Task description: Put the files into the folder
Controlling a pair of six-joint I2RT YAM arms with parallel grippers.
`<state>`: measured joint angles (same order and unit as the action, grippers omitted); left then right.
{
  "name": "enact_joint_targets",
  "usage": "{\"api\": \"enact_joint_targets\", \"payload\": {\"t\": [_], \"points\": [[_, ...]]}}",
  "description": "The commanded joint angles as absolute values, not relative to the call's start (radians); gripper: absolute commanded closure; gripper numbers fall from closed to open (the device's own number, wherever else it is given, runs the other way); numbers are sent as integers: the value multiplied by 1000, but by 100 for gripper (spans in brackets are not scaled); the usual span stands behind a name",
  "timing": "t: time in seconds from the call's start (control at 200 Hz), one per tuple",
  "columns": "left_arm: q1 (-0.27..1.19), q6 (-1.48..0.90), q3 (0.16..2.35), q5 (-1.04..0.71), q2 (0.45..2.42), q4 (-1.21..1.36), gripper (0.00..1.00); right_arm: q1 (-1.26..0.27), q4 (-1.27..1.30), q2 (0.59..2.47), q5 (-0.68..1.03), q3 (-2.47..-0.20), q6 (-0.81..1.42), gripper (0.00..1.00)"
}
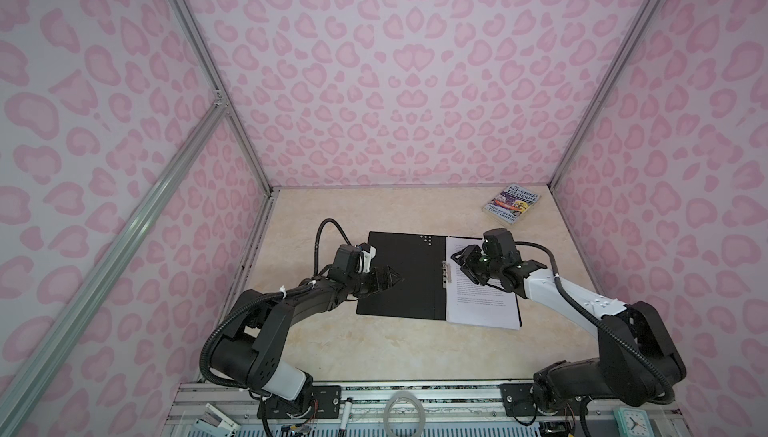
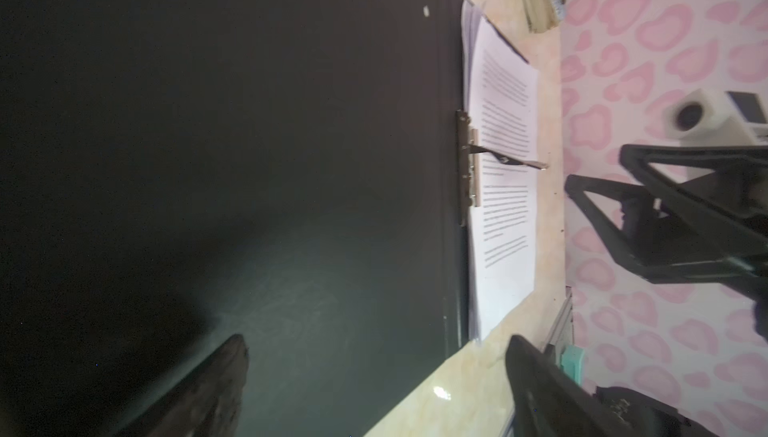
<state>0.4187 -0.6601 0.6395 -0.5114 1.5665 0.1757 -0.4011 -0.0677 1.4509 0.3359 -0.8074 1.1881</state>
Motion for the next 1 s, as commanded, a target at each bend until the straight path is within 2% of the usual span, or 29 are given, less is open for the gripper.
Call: {"api": "enact_joint_targets", "payload": {"t": [0.0, 0.08, 0.21, 0.69, 0.995], "points": [[414, -631, 660, -481, 1635, 120, 2, -429, -44, 1499, 294, -843, 1258, 53], [414, -651, 661, -452, 1661, 106, 2, -444, -64, 1527, 274, -868, 1273, 56], [414, -669, 655, -420, 1670, 87, 2, -451, -55, 1562, 283, -876, 1315, 68], [414, -686, 657, -432, 1687, 80, 2, -442, -66, 1584, 266, -872, 1371, 75], [414, -685, 657, -428, 1690, 80, 2, -423, -63, 1594, 276, -870, 1377, 82]]}}
